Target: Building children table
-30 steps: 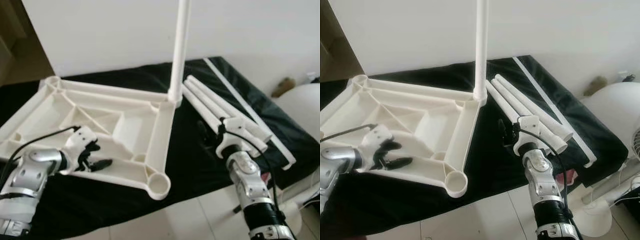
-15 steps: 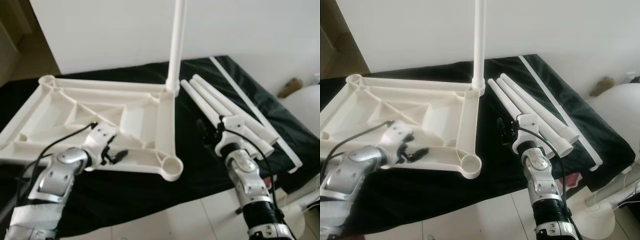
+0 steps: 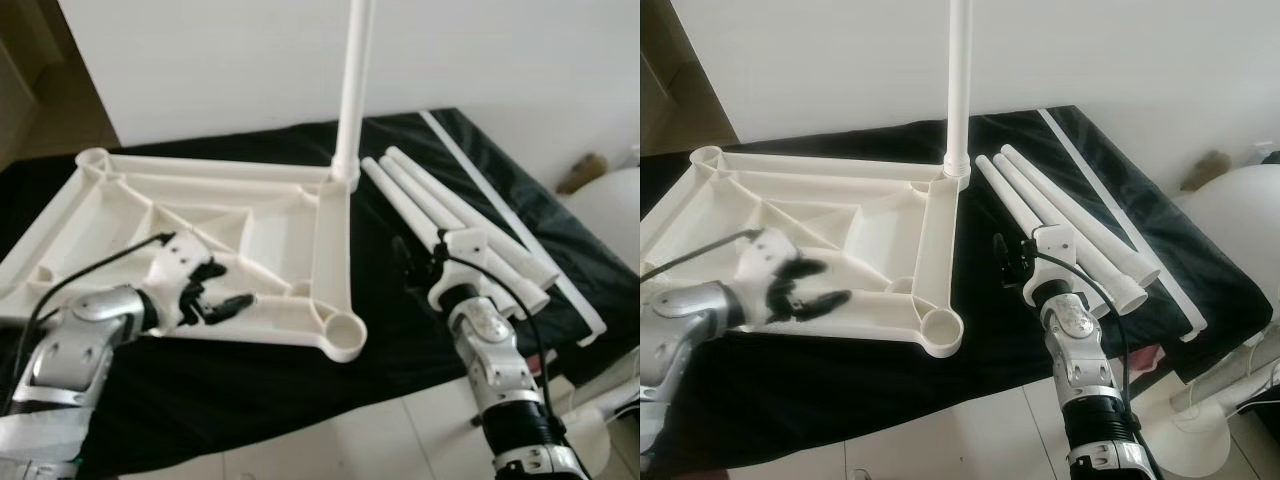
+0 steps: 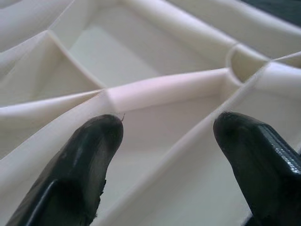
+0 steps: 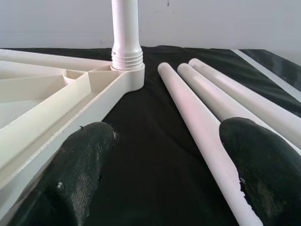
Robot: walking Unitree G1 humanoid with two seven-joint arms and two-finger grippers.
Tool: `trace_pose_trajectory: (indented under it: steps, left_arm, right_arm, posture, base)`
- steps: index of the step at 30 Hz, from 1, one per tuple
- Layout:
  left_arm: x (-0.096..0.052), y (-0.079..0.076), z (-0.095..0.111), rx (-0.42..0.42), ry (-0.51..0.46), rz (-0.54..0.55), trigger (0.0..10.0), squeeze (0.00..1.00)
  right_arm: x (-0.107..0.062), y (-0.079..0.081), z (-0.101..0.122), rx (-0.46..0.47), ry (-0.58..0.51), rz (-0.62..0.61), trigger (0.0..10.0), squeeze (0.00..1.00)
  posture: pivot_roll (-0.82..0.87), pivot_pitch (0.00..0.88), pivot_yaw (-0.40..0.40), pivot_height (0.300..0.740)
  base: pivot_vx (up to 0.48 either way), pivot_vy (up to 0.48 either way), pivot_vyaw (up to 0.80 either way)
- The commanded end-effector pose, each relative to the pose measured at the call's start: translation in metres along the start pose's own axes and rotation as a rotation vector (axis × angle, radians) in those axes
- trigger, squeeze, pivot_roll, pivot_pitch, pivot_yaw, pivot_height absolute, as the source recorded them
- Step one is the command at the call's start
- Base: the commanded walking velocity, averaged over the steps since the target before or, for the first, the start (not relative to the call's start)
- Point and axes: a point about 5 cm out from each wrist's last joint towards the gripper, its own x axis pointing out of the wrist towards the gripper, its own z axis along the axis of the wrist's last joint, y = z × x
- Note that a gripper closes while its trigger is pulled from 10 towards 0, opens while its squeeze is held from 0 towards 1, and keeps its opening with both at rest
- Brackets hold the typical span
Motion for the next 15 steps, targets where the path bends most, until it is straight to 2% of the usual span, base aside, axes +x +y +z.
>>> trace_pose_trajectory:
  steps: [1,4,5,8,9,11,12,14,15]
  left_arm:
    - [-0.004,0.011,-0.010,0.016,0.057,0.075,10.0,0.00]
    - [-0.004,0.016,-0.018,0.049,0.114,0.120,10.0,0.00]
    - [-0.005,0.021,-0.028,0.095,0.184,0.162,10.0,0.00]
    - [-0.006,0.022,-0.032,0.127,0.214,0.167,10.0,0.00]
    - [-0.007,0.022,-0.037,0.165,0.241,0.170,10.0,0.00]
    - [-0.009,0.023,-0.043,0.180,0.269,0.166,10.0,0.00]
    - [-0.010,0.018,-0.045,0.213,0.283,0.126,10.0,0.00]
    - [-0.009,0.008,-0.048,0.217,0.281,0.048,10.0,0.00]
    - [-0.009,0.008,-0.048,0.217,0.281,0.048,10.0,0.00]
  right_arm:
    - [-0.002,0.003,-0.003,0.016,0.010,0.008,10.0,0.00]
    - [-0.004,0.012,-0.007,0.031,0.028,0.037,10.0,0.00]
    - [-0.007,0.024,-0.012,0.047,0.049,0.073,10.0,0.00]
    - [-0.008,0.028,-0.014,0.050,0.057,0.084,10.0,0.00]
    - [-0.009,0.032,-0.016,0.067,0.068,0.092,10.0,0.00]
    - [-0.010,0.036,-0.018,0.087,0.079,0.103,10.0,0.00]
    - [-0.010,0.039,-0.019,0.099,0.084,0.109,10.0,0.00]
    - [-0.009,0.043,-0.019,0.111,0.091,0.119,10.0,0.00]
    - [-0.009,0.043,-0.019,0.111,0.091,0.119,10.0,0.00]
  posture:
    - [0.01,0.047,0.009,0.740]
    - [0.02,0.046,0.007,0.740]
    - [0.02,0.046,0.005,0.740]
    - [0.02,0.046,0.003,0.740]
    - [0.01,0.046,0.002,0.740]
    - [0.01,0.045,0.000,0.740]
    - [0.01,0.044,-0.001,0.740]
    - [0.01,0.042,-0.002,0.740]
    - [0.01,0.042,-0.002,0.740]
  base:
    - [0.000,0.000,0.00]
    - [0.000,0.000,0.00]
    - [0.000,0.000,0.00]
    - [0.000,0.000,0.00]
    - [0.000,0.000,0.00]
    - [0.000,0.000,0.00]
    - [0.000,0.000,0.00]
    - [0.000,0.000,0.00]
    - [0.000,0.000,0.00]
